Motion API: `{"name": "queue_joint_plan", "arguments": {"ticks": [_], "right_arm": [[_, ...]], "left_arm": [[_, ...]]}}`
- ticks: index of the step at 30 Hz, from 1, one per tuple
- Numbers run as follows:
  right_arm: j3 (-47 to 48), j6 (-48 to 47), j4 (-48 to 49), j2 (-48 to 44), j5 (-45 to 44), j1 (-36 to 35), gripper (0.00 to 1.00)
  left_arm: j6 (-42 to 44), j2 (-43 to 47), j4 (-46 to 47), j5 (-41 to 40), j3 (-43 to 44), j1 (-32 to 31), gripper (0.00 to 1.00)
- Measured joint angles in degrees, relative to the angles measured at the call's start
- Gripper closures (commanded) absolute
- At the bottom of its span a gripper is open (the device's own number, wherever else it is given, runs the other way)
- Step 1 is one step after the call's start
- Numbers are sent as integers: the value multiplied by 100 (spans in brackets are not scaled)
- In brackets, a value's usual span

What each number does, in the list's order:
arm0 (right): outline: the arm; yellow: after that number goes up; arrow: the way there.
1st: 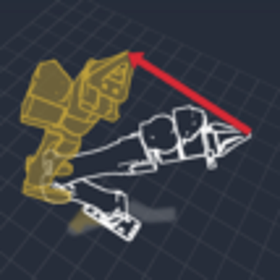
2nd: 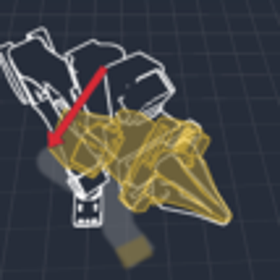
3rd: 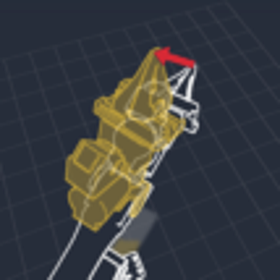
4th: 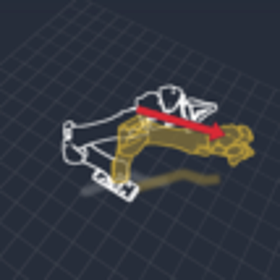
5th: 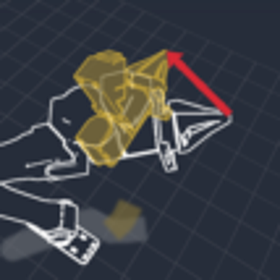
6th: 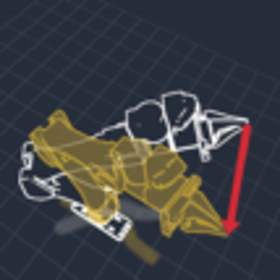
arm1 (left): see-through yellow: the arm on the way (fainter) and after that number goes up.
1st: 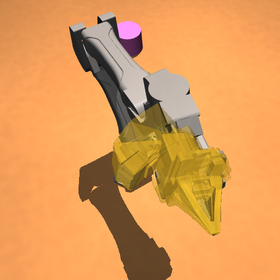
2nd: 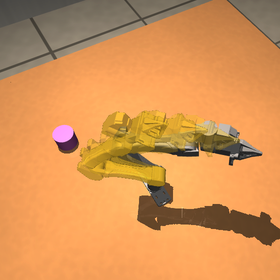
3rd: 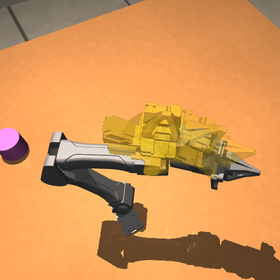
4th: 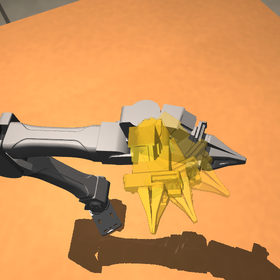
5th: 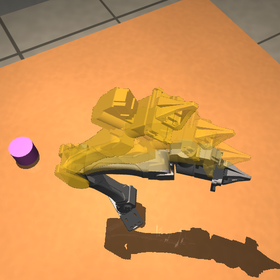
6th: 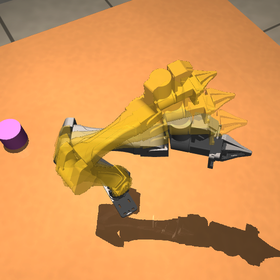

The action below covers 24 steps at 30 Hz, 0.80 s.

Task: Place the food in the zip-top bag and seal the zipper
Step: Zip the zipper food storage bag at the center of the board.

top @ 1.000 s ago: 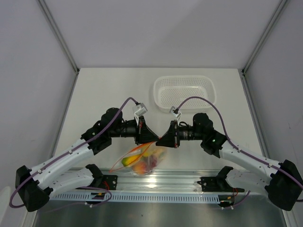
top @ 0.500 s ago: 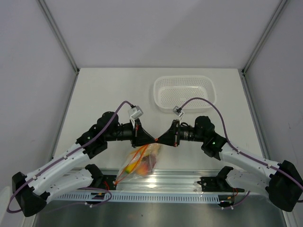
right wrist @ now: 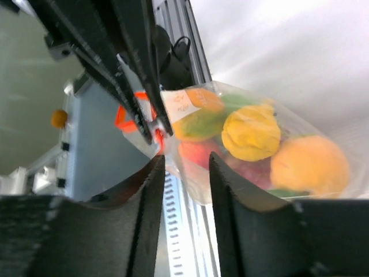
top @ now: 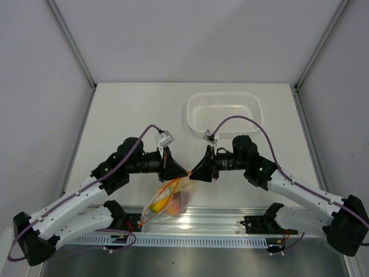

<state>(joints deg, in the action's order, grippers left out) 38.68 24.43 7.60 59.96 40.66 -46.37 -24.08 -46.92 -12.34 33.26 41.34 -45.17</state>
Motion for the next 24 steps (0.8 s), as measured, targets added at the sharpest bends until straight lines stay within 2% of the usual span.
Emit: {"name": "queue_joint_plan", "arguments": {"ticks": [11,18,23,24], "right_arm": [[695,-1567,-1338,289,881,76,64],[1014,-1919,-1589,756,1259,85,81],[1051,-1934,-1589,901,1394,85,86],[1060,-1934,-1591,909,1419,85,90]], "left_arm": [[-2,-166,-24,92,13,26,99],[-4,-260,-22,210,79,31,99],[-4,-275,-26,273,79,33,99],[-4,-282,-24,289,79,33,99]]}}
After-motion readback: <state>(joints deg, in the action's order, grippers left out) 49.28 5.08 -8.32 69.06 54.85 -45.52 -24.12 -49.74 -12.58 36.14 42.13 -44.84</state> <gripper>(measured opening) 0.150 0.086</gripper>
